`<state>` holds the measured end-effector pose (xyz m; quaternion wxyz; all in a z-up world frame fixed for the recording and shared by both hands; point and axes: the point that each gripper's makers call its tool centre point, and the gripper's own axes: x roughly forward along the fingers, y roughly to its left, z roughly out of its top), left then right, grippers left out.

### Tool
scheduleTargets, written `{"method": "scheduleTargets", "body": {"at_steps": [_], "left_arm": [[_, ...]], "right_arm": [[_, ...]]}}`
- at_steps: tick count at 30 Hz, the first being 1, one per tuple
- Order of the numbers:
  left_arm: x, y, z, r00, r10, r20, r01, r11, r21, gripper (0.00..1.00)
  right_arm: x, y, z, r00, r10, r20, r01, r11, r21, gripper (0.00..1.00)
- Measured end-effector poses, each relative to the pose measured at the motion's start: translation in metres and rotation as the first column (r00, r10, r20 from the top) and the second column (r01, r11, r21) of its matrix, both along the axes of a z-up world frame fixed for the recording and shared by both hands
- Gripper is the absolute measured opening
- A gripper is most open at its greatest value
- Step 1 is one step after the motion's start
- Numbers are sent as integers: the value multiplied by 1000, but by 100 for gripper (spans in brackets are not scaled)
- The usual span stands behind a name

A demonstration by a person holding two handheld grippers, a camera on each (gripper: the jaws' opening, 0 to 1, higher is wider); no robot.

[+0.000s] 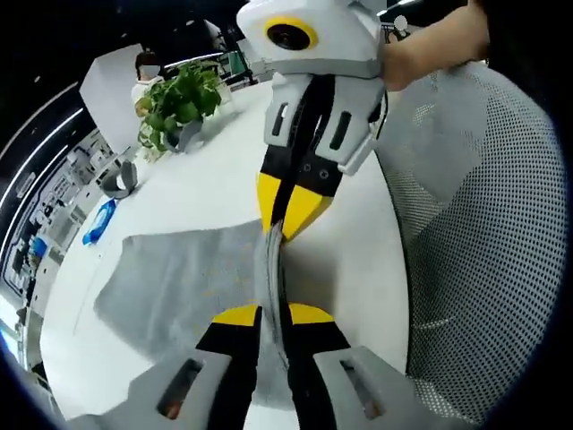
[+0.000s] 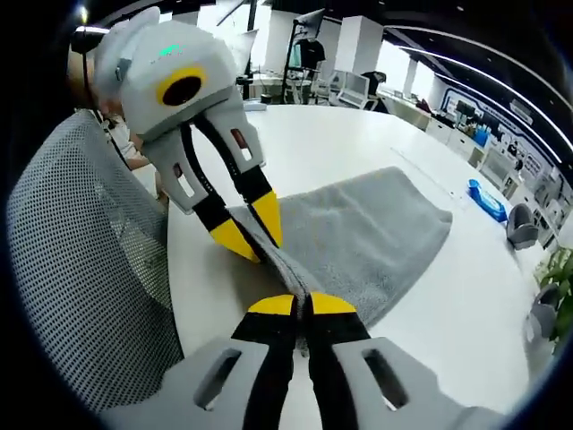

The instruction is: Fold the towel on the table until its edges align and the towel forms a compact rectangular stack.

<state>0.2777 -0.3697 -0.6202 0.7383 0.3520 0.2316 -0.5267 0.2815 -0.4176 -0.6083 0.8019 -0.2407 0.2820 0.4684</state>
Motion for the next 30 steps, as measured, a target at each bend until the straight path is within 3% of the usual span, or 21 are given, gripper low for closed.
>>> {"method": "scheduleTargets", "body": {"at_steps": [10,12,20,26,30], "left_arm": [[-3,32,-4,999,39,0,-39,999,9,7],[-3,33,-2,998,57,-21,-57,998,-23,6],[3,31,2,999,50,-7,-50,998,-25,4],[-4,38,-8,1000,7,-17,-7,1000,13,16],[-9,42,-2,999,11,-44,-12,1000,-12,19]], "right_arm": [[2,-5,2,1000,-19,-2,19,1000,9,1],[2,-5,2,1000,-22,-3,22,1000,12,1],[4,-7,2,1000,-26,-1,26,1000,10,1],[9,-1,6,999,-36,-14,36,999,39,1],[16,5,15,999,-47,-16,48,997,68,1]]}}
